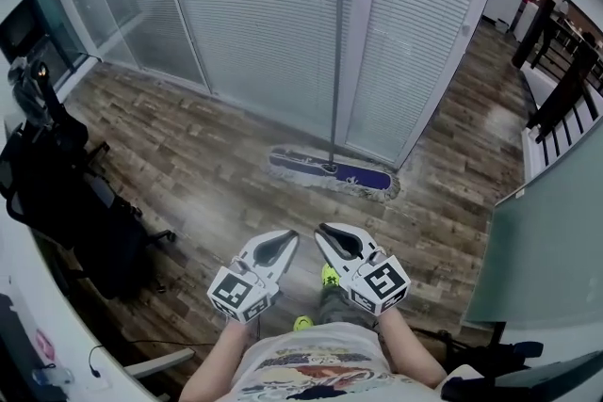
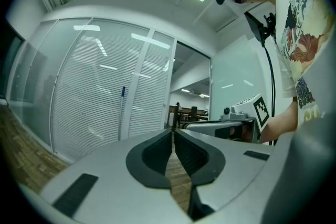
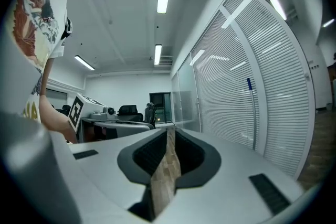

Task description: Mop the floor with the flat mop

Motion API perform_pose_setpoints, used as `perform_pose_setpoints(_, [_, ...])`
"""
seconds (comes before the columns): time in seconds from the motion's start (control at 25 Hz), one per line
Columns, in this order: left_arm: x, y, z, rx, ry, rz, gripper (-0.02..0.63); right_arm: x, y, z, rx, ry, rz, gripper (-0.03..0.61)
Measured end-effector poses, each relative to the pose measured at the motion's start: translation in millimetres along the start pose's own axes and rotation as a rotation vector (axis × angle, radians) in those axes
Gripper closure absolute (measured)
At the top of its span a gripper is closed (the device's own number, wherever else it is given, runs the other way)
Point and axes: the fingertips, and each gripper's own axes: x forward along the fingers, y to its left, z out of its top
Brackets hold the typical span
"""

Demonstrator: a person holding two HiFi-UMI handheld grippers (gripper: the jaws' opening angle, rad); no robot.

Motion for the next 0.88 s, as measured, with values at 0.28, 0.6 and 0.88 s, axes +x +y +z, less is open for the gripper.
perform_pose_setpoints(0.28, [88.4, 49.3, 7.4, 0.037, 0.058, 0.028, 0.591, 32.2, -99.7, 11.8, 0.041, -0.017, 0.020, 0.535])
perform_pose_setpoints(0.6, [198.1, 98.6, 29.0, 0.036, 0.067, 0.051, 0.591, 65.5, -212.0, 32.6, 0.065, -0.032, 0.051, 0.535])
perform_pose_setpoints(0.88, [263.0, 118.0, 27.1, 0.048, 0.083, 0.059, 0.591, 73.5, -284.5, 24.7, 0.082, -0.020, 0.026, 0.535])
